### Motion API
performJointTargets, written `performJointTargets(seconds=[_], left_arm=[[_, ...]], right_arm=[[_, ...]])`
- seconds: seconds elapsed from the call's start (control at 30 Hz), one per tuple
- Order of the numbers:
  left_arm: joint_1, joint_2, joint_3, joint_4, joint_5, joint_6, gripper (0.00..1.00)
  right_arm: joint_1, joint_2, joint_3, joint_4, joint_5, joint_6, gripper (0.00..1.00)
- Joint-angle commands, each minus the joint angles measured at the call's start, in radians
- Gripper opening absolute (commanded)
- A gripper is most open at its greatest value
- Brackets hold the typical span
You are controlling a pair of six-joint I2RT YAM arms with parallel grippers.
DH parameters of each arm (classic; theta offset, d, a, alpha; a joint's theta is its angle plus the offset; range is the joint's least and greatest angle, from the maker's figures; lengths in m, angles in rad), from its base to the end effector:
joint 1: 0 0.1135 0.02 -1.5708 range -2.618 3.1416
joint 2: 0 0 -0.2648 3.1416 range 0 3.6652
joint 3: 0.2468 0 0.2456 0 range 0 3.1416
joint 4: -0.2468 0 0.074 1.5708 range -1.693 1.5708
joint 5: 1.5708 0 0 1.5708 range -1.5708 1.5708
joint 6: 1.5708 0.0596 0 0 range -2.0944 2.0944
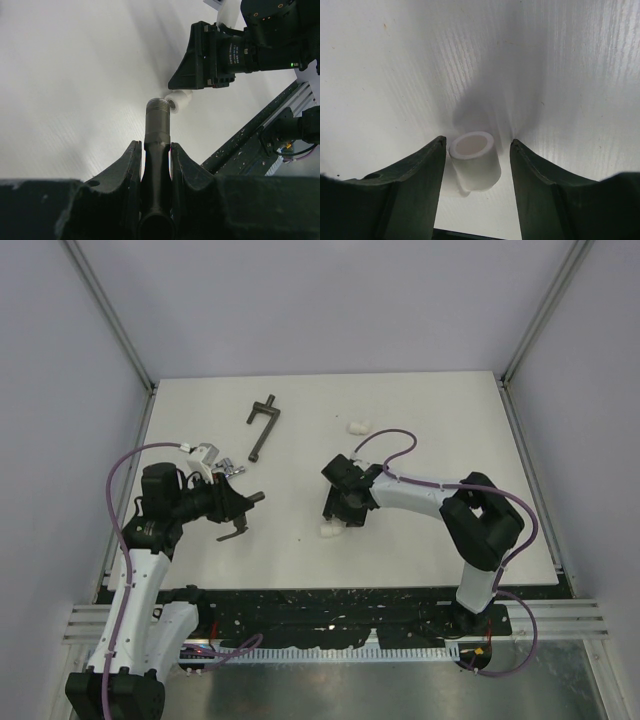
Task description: Install the water faucets
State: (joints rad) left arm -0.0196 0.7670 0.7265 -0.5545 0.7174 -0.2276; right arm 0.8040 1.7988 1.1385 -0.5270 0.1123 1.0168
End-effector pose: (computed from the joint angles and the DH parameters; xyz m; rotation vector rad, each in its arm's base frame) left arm 0.1674 -0.0425 0.2809 0.1971 2.1269 -0.9165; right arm 0.2508 0.2507 0.1492 0.3277 2.7808 0.3327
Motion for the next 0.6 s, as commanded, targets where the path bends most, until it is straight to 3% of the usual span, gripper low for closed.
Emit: performJointTargets(seconds=[0.0,0.33,0.53,0.57], left_arm=[[-0.005,-0.014,0.007,0.022,0.011,-0.003,0.00],[-0.005,-0.012,0.007,0.024,0.013,-0.003,0.00],[-0.005,-0.008,0.005,0.025,0.024,-0.006,0.00],[-0.005,-0.009,0.004,0.033,0.030,-0.010,0.00]], right_arm=[[0.009,-0.012,0.009,0.018,0.006,0.002,0.60],[0.018,0.007,0.004,0.022,-0.031,0.015,0.56],[0.021,0.025,-0.013,0.048,-0.036,0.006,0.36],[0.018,0.022,-0.017,0.061,-0.033,-0.001,0.28]])
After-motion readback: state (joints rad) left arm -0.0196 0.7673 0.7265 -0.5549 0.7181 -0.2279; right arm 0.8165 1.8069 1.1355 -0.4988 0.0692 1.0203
